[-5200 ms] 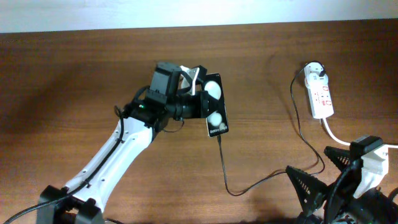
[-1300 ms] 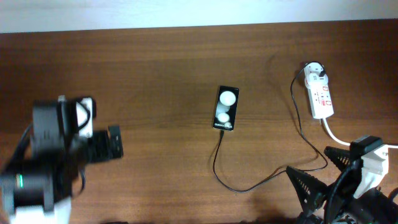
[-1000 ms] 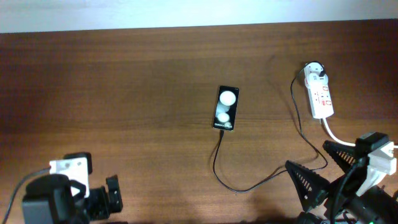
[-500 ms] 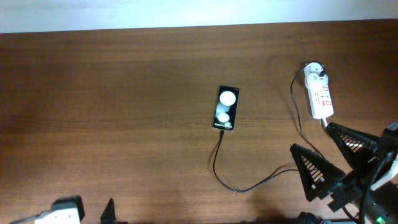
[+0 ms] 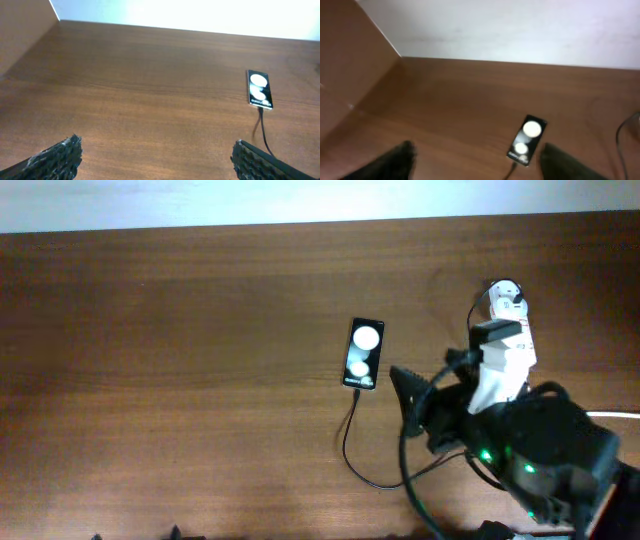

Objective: Plug charger to phone and switch on socket

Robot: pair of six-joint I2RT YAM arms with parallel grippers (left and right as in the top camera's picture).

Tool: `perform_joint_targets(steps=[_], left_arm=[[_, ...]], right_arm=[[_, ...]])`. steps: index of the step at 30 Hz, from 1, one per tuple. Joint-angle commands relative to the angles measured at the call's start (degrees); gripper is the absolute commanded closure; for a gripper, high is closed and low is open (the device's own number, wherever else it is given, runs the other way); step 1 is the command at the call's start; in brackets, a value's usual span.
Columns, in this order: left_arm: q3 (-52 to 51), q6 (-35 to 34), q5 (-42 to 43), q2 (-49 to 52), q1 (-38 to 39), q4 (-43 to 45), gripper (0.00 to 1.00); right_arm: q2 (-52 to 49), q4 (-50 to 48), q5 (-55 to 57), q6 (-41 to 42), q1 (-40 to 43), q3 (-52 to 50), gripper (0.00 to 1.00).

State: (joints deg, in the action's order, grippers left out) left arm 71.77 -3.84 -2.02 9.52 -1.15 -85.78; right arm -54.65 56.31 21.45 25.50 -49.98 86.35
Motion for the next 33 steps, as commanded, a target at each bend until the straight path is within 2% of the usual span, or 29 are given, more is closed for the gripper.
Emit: perform_joint_targets(steps=[1,5,7,10,13,16,20,22,26,31,33], left_arm=[[-0.2,0.5,-0.8,-3.4,-0.2,0.2,0.01],[-0.2,0.5,-0.8,-6.2,-0.2,0.2,0.01],[-0.2,0.5,-0.8,-6.6,-0.2,0.2,0.01],[-0.2,0.5,-0.8,-6.6,-0.2,0.2,0.01],[-0.2,0.5,-0.7,-7.1,-0.2,0.2,0.01],[-0.2,0.5,-0.7,-9.0,-0.2,0.2,0.01],[-0.2,0.5,-0.5,-9.1,-1.6,0.2,0.01],[-0.2,0.5,-0.5,-9.1,-3.4,0.2,0.01],[-0.2,0.5,-0.5,-9.1,-4.8,0.2,0.01],[-0.2,0.5,-0.6,-9.1,-4.8,0.2,0.01],[-0.2,0.5,-0.6,-9.1,-4.8,0.1,0.01]], right_arm=[[-3.9,-0.4,1.7,-0.1,0.2,0.1,0.44],[-9.1,-0.8,1.7,3.8,0.2,0.1,0.85],[-10.7,-0.5,1.7,3.8,0.2,0.1,0.96],[-11.1,0.4,1.7,7.4,1.8,0.2,0.96],[-11.1,3.3,-0.9,10.6,7.8,0.2,0.96],[-11.1,8.4,-8.2,10.7,18.3,0.2,0.96],[-11.1,15.6,-9.0,10.7,34.6,0.2,0.96],[-11.1,17.7,-9.0,9.9,45.0,0.2,0.96],[-13.6,17.6,-12.0,9.9,57.3,0.2,0.96],[-23.9,18.0,-14.0,9.9,64.3,3.4,0.96],[-28.0,18.7,-18.0,9.1,66.1,6.3,0.96]])
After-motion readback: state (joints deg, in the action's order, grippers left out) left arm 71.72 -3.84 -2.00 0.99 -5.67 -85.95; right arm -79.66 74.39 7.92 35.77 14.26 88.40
